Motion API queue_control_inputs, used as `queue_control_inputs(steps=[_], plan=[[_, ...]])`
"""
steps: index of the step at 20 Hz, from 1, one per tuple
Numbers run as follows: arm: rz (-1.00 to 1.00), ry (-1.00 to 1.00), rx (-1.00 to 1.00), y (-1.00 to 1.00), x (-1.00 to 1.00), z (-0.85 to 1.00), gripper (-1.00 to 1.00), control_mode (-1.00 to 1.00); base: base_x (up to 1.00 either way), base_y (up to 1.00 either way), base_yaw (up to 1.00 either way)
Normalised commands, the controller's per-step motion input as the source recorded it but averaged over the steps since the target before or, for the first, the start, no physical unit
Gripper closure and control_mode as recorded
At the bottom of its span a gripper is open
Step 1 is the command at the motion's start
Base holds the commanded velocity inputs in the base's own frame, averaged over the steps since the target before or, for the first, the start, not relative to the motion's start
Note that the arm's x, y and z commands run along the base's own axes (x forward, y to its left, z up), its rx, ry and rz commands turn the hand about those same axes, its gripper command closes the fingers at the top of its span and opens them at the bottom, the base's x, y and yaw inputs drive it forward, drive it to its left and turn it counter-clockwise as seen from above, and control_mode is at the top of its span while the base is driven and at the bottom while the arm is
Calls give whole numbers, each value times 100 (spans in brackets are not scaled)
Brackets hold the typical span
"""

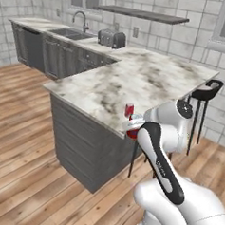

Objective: Four empty soda cans are scattered around the kitchen. Gather all the cans and cluster them next to the stove for recycling.

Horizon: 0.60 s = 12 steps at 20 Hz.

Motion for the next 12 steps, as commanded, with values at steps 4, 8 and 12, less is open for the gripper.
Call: queue_control_inputs(steps=[4,8,12], plan=[[0,0,0,0,0,0,100,100,31,73,12],[0,0,0,0,0,0,100,100,39,66,11],[0,0,0,0,0,0,100,100,42,64,11]])
